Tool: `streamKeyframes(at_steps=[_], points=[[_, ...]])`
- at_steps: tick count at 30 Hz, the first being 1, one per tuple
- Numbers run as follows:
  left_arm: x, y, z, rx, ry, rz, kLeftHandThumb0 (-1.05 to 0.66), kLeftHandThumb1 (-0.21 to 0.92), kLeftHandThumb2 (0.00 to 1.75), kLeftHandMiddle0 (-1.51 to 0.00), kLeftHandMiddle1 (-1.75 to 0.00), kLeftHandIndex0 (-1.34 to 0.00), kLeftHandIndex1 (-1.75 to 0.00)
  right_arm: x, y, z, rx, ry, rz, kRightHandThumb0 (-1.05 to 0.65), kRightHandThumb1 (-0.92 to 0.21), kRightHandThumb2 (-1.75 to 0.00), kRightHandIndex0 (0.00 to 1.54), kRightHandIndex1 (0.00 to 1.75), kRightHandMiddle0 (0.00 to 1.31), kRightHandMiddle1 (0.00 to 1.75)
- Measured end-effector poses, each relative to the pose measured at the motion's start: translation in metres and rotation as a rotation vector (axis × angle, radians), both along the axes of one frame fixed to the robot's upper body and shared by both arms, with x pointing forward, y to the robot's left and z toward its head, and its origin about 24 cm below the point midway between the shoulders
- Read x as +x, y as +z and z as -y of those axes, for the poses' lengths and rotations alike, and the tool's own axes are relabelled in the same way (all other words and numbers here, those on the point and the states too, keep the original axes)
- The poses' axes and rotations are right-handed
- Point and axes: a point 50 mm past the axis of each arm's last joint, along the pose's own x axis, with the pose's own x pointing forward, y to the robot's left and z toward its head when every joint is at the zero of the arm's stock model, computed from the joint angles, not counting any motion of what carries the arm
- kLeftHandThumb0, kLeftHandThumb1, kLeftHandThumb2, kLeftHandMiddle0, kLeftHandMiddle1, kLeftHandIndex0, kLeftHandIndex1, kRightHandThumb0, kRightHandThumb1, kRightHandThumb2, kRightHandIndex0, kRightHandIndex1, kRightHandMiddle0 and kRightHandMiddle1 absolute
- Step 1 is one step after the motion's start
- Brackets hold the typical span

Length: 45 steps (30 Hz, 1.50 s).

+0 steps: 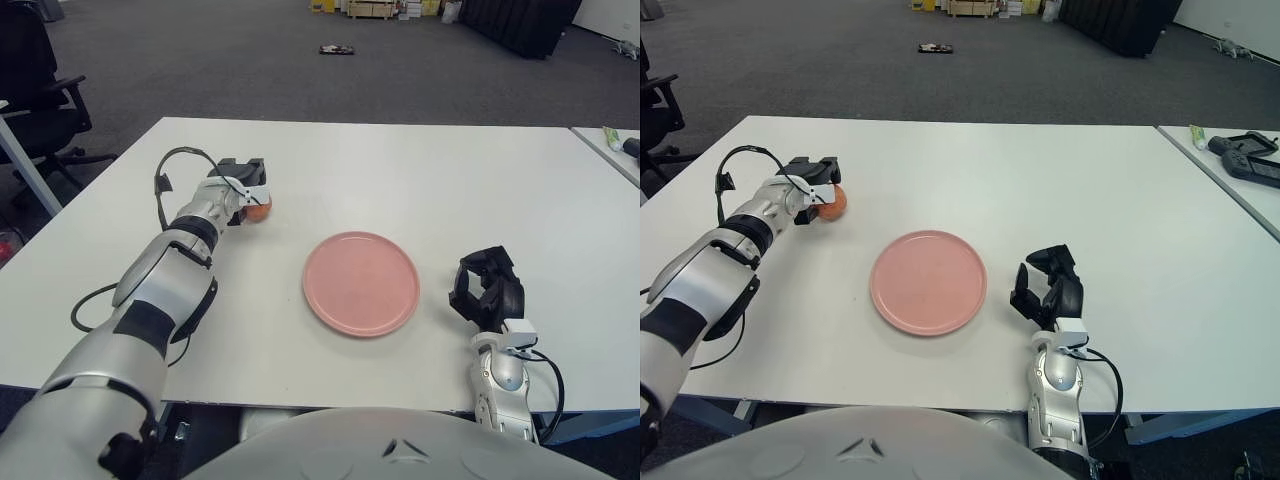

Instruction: Put the apple into the plate.

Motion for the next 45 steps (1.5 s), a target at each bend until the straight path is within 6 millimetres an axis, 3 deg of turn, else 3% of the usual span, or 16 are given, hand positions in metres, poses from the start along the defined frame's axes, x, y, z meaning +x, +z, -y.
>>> streamKeyframes(at_steps=[11, 22, 27, 34, 40, 45], points=[[0.007, 0.016, -0.001, -0.026, -0.014, 0.063, 0.00, 0.01, 1.61, -0.91, -1.56, -0.62, -1.75, 0.001, -0.002, 0.000, -0.014, -0.008, -0.011, -0.41, -0.57, -1.01, 0.60, 1.44, 0.42, 1.75], [0.019, 0.056, 0.000, -0.089, -0.065, 0.222, 0.00, -0.01, 1.64, -0.90, -1.61, -0.63, -1.75, 0.002, -0.003, -0.001, -0.015, -0.009, -0.011, -0.41, -0.56, -1.02, 0.61, 1.42, 0.42, 1.75], [0.022, 0.077, 0.008, -0.139, -0.126, 0.311, 0.00, -0.01, 1.67, -0.88, -1.66, -0.64, -1.75, 0.003, -0.002, -0.001, -0.014, -0.008, -0.006, -0.41, -0.56, -1.02, 0.61, 1.41, 0.42, 1.75], [0.021, 0.101, 0.025, -0.223, -0.233, 0.410, 0.00, 0.06, 1.61, -0.79, -1.72, -0.58, -1.75, 0.006, 0.000, -0.002, -0.013, -0.004, 0.004, -0.41, -0.55, -1.03, 0.61, 1.40, 0.43, 1.75], [0.009, 0.128, 0.045, -0.338, -0.354, 0.478, 0.00, 0.07, 1.59, -0.81, -1.69, -0.57, -1.75, 0.007, 0.000, -0.002, -0.012, -0.004, 0.008, -0.41, -0.55, -1.03, 0.61, 1.40, 0.42, 1.75], [0.001, 0.136, 0.055, -0.396, -0.427, 0.493, 0.00, 0.05, 1.61, -0.83, -1.69, -0.58, -1.75, 0.007, 0.000, -0.002, -0.013, -0.008, 0.008, -0.40, -0.57, -1.01, 0.61, 1.40, 0.42, 1.75]])
